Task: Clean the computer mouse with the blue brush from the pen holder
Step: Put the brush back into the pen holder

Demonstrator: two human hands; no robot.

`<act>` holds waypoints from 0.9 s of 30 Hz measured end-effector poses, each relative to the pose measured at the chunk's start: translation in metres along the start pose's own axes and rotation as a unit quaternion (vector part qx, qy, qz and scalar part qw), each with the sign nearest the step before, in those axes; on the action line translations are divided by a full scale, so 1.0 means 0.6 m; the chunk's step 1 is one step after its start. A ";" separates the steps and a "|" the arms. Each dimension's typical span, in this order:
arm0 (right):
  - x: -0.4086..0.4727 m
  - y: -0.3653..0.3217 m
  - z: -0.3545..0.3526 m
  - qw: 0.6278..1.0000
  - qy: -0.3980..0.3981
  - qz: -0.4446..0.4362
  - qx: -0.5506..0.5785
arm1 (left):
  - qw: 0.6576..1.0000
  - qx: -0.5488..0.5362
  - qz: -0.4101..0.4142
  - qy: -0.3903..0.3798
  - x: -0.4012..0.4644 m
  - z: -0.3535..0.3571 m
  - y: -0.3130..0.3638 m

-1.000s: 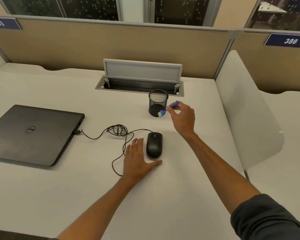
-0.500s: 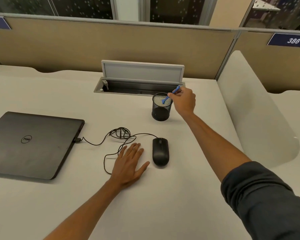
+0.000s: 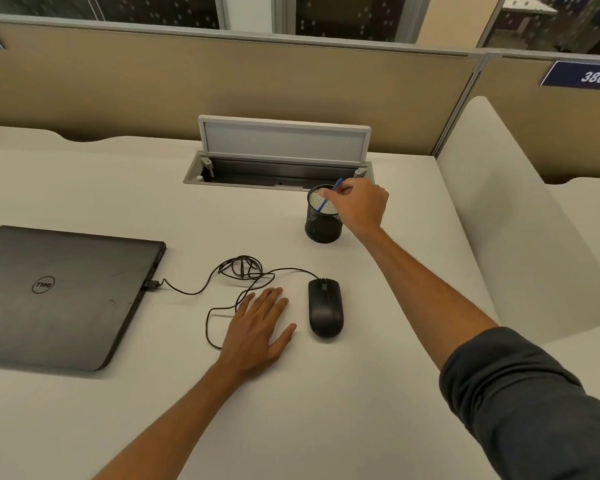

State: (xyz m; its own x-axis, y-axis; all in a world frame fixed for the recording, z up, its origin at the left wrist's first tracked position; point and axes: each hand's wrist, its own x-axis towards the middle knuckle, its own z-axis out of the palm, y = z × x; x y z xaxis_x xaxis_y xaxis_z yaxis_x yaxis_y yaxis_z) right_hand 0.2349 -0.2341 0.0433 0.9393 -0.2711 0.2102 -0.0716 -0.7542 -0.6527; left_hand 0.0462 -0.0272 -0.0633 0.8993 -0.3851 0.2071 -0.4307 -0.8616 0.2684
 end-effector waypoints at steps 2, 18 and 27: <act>0.001 0.003 -0.008 0.999 0.039 -0.018 -0.005 | 1.000 0.001 0.000 -0.002 0.000 -0.002 0.000; 0.013 0.017 -0.023 0.999 -0.015 0.030 -0.017 | 1.000 -0.002 -0.005 -0.005 -0.001 -0.003 0.005; 0.054 0.011 0.002 0.996 -0.026 0.076 0.047 | 1.000 -0.004 -0.008 0.006 -0.002 0.004 0.000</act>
State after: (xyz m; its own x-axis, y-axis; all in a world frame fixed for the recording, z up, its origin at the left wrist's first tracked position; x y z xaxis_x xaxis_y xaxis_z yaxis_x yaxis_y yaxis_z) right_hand 0.2650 -0.2471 0.0450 0.9363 -0.3446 0.0675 -0.1849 -0.6472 -0.7396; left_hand 0.0451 -0.0276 -0.0660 0.9053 -0.3668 0.2141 -0.4166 -0.8652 0.2792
